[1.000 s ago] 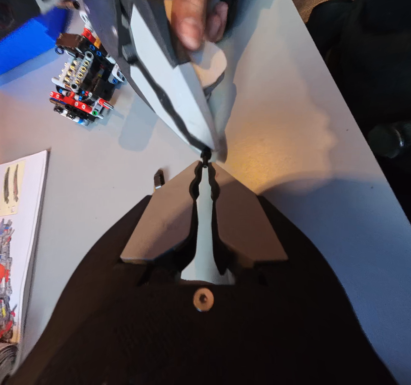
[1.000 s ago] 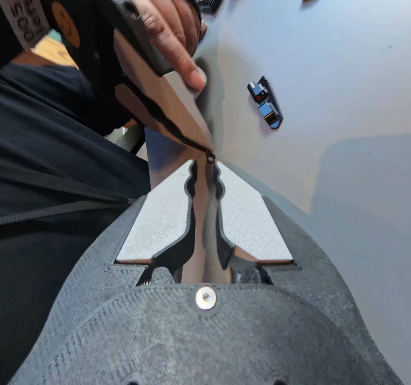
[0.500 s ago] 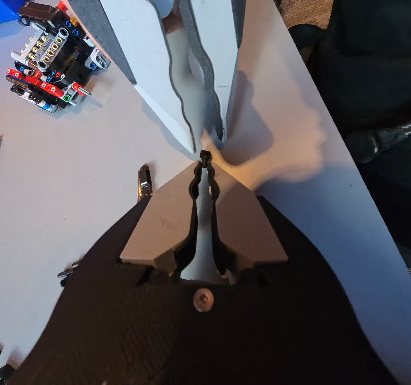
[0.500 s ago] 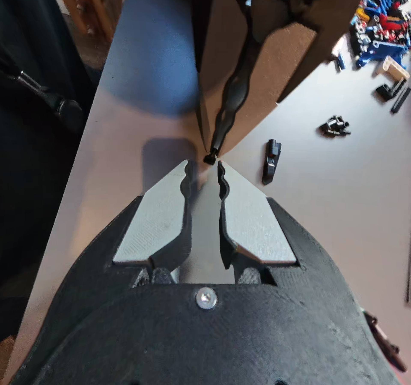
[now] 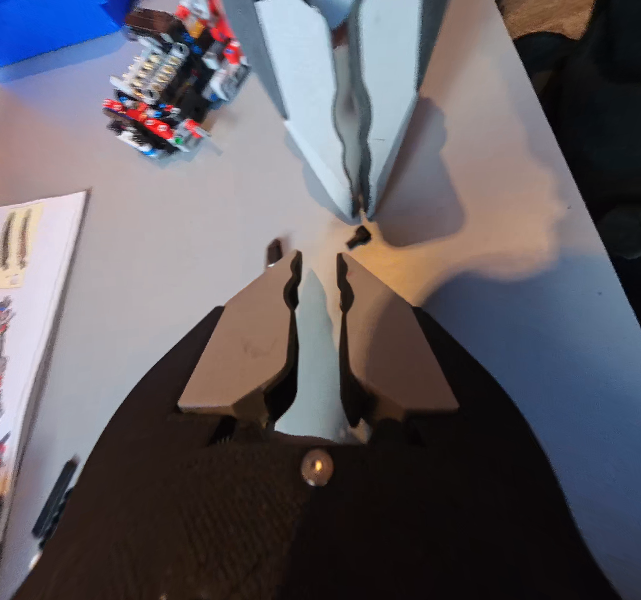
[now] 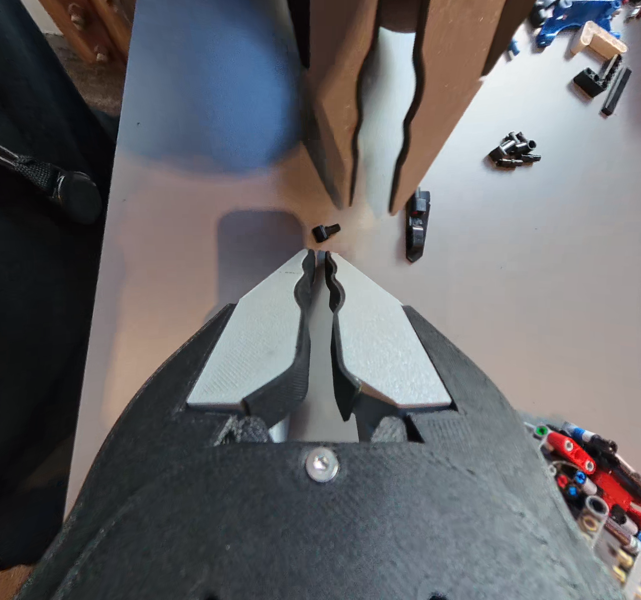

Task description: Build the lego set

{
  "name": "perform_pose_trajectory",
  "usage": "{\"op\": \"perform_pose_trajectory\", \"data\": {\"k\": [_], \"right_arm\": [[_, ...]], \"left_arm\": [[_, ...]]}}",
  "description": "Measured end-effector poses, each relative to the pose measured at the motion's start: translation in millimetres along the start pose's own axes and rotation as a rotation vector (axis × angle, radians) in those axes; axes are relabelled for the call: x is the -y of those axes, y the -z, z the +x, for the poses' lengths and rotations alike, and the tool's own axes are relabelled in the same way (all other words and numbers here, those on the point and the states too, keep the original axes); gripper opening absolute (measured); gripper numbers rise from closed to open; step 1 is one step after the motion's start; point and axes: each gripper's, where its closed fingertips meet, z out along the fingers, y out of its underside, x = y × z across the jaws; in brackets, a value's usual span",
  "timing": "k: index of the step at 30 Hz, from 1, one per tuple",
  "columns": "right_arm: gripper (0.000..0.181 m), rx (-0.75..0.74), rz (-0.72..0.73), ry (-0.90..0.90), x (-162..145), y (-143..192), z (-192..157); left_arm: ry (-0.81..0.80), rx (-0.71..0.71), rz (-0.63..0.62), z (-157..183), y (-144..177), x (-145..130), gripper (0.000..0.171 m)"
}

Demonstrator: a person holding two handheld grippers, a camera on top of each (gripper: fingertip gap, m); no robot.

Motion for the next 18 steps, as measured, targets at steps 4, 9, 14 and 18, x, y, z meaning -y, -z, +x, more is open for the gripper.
{"op": "perform_pose_trajectory", "data": {"k": [4, 9, 14, 18], "right_arm": [[0.01, -0.031, 0.049, -0.043, 3, -1, 4], [0.019, -0.028, 0.102, -0.22, 12, -2, 5], [0.021, -0.105, 0.081, -0.332, 11, -6, 10], [0.021, -0.137, 0.07, -0.445, 11, -8, 6]], "left_arm": [[0.107, 0.159, 0.029, -37, 8, 2, 0.017], [0.127, 0.181, -0.053, -40, -2, -14, 0.023], [0.128, 0.161, -0.095, -36, -6, -19, 0.022], [0.118, 0.153, -0.116, -33, -7, -22, 0.019]]}}
